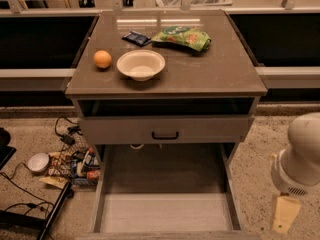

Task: Open middle drawer

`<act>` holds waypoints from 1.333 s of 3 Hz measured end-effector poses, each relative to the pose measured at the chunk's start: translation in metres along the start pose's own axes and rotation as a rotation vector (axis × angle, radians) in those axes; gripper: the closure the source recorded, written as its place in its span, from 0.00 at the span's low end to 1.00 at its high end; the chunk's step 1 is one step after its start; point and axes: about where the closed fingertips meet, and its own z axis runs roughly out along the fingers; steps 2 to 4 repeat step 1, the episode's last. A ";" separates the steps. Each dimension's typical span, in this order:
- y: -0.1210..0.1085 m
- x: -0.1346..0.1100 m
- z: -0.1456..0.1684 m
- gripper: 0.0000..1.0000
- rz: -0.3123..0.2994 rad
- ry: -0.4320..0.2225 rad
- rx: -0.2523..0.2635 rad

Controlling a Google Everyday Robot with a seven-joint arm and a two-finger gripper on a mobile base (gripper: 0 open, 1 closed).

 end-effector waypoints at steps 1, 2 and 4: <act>-0.006 0.010 -0.074 0.00 -0.131 0.040 0.025; -0.006 0.010 -0.074 0.00 -0.131 0.040 0.025; -0.006 0.010 -0.074 0.00 -0.131 0.040 0.025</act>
Offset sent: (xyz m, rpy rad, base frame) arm 0.0000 0.0000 0.0000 0.0000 0.0000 0.0000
